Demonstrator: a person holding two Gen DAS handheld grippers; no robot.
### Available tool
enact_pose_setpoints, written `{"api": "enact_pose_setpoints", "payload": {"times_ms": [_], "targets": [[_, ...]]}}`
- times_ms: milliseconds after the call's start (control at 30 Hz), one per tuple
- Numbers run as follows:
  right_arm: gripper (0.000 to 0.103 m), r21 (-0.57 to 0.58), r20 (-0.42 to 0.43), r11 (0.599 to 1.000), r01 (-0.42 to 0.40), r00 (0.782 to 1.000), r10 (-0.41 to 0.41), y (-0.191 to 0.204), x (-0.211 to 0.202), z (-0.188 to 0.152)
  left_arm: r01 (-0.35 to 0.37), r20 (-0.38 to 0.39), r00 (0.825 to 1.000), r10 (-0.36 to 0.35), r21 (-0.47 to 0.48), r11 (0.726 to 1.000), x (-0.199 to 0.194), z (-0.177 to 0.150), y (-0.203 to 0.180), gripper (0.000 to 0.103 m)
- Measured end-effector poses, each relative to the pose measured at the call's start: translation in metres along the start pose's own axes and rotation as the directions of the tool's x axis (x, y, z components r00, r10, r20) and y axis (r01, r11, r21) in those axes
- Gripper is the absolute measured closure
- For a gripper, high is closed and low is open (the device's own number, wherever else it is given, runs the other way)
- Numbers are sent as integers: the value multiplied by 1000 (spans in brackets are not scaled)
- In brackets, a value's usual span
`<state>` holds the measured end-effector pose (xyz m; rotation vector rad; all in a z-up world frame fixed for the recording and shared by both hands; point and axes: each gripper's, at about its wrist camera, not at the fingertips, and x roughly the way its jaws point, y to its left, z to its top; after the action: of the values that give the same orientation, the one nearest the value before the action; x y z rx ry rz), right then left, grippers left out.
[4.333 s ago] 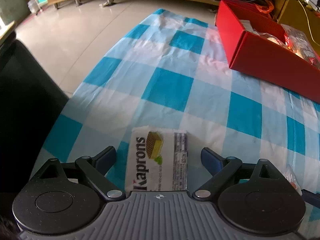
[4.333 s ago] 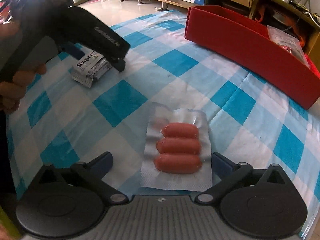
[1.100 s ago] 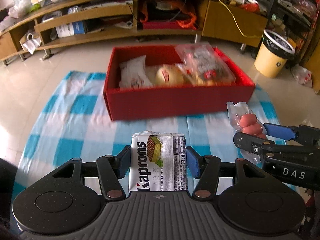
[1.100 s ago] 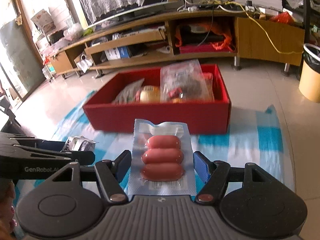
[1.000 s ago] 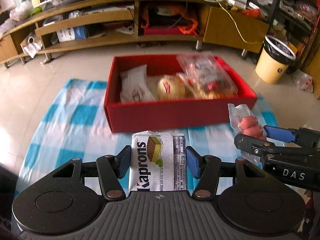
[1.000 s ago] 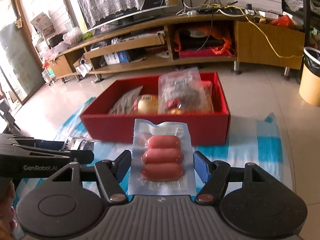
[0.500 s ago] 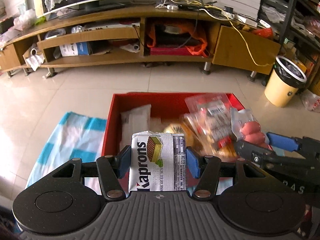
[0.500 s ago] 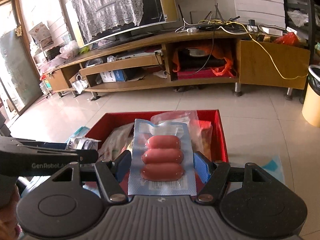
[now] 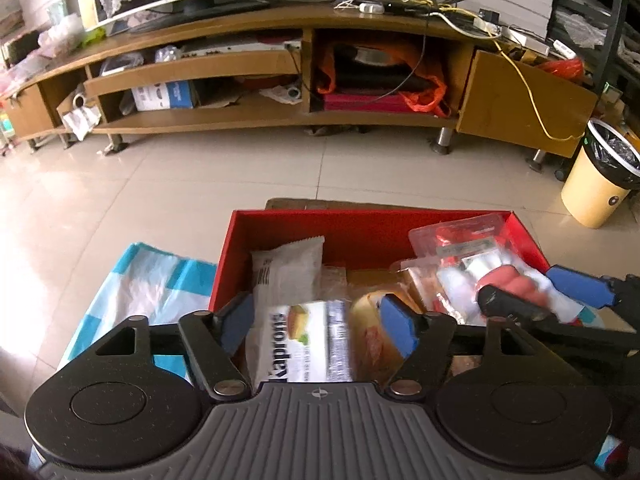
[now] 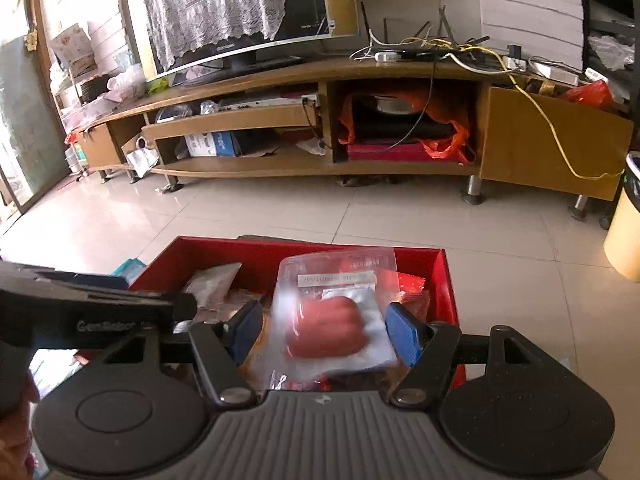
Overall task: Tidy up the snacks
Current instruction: 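Open left tool to drop the Kaprons packet while right tool drops the sausages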
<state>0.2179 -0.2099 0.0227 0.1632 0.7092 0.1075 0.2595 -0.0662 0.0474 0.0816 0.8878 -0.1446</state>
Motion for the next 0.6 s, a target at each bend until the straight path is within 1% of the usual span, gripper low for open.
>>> {"api": "enact_pose_setpoints", "payload": {"times_ms": [133, 233, 333, 400, 600], "targets": [[36, 12, 14, 1000, 13, 1000, -13, -3, -11, -1, -7, -12, 1000, 7, -18, 1000, -4, -5, 8, 25], [36, 18, 23, 1000, 20, 1000, -20, -3, -22, -3, -10, -9, 1000, 9, -27, 1000, -14, -10, 12, 23], [36, 26, 24, 999, 27, 999, -28, -1, -34, -8, -15, -6, 1000, 15, -20, 1000, -26, -17, 13, 21], [36, 33, 20, 999, 22, 1000, -23, -1, -42, -12, -12, -5, 1000, 12, -14, 1000, -35, -23, 13, 19], [35, 43, 15, 999, 23, 1000, -23, 3, -67, -32, -22, 4, 1000, 22, 13, 1000, -60, -44, 7, 14]]}}
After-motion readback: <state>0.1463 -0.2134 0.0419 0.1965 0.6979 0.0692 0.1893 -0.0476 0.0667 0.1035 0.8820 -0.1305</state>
